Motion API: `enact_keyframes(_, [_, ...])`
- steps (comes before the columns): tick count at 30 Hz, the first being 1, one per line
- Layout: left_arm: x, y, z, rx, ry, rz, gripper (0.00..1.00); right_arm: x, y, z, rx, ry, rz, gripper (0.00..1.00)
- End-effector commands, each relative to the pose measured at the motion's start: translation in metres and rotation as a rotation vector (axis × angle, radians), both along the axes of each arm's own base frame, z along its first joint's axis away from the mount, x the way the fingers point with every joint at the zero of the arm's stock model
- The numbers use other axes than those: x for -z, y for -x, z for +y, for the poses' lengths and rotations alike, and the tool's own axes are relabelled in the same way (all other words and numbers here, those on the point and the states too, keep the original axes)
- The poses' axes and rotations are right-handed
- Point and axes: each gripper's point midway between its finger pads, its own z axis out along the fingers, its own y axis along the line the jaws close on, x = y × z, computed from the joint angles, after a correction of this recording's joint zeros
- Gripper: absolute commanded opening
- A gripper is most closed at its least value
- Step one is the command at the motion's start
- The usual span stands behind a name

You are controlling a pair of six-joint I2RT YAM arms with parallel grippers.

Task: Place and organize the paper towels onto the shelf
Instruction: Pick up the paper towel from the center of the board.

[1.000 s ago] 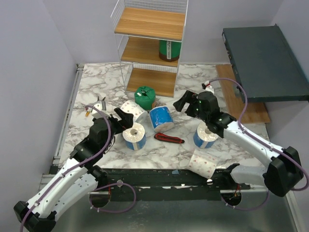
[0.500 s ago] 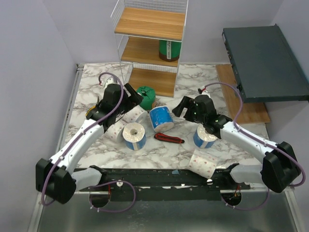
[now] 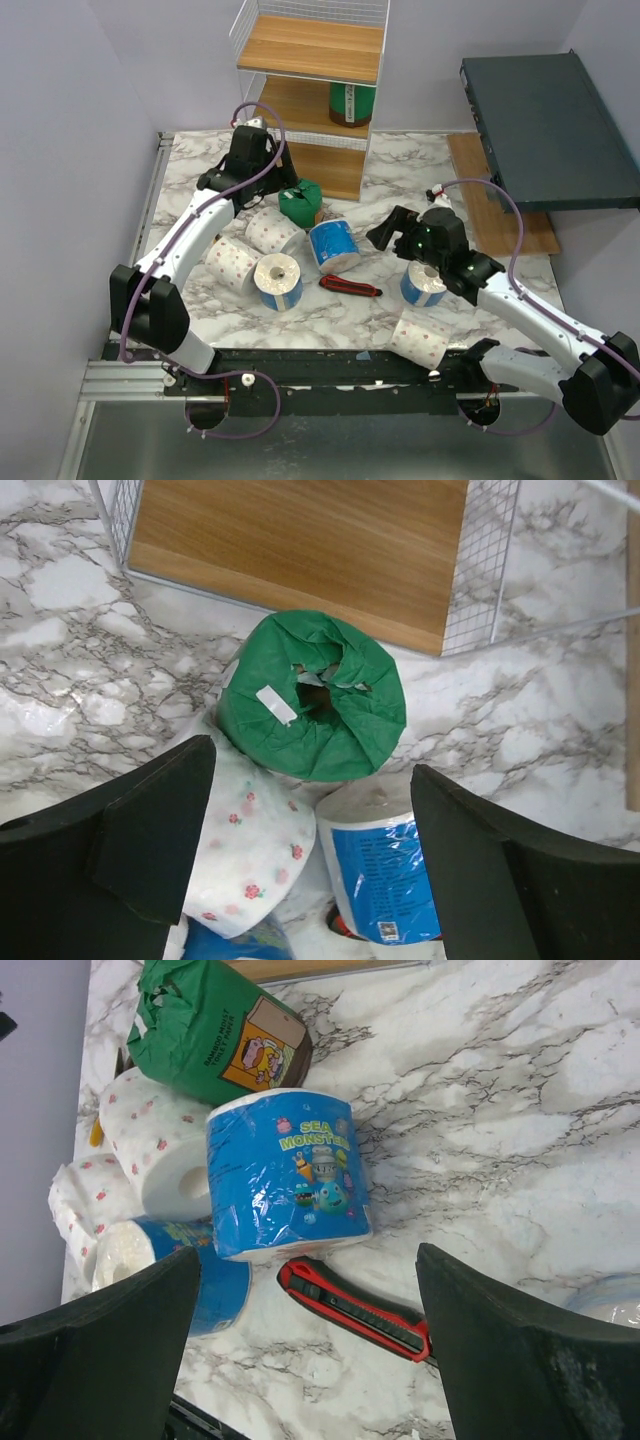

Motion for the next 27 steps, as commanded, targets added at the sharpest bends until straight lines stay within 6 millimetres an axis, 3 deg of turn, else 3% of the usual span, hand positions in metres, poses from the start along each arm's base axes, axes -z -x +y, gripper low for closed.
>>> enact_keyframes(1, [0.02, 0.01, -0.001, 0.155, -0.132, 0.073, 0.84, 0.009, 0.01, -0.008, -0.017, 0.054, 0.013, 0.91])
enact_keyframes(11, [0.052, -0.001, -0.008, 0.253, -0.184, 0.205, 0.81, 0.016, 0.014, -0.005, -0.045, 0.057, 0.039, 0.91])
enact_keyframes(18, [0.077, -0.01, 0.001, 0.226, -0.188, 0.263, 0.81, 0.017, 0.014, -0.008, -0.032, 0.068, 0.038, 0.91])
enact_keyframes(27, [0.075, -0.027, -0.001, 0.21, -0.154, 0.241, 0.81, 0.022, 0.013, -0.009, -0.027, 0.076, 0.048, 0.91])
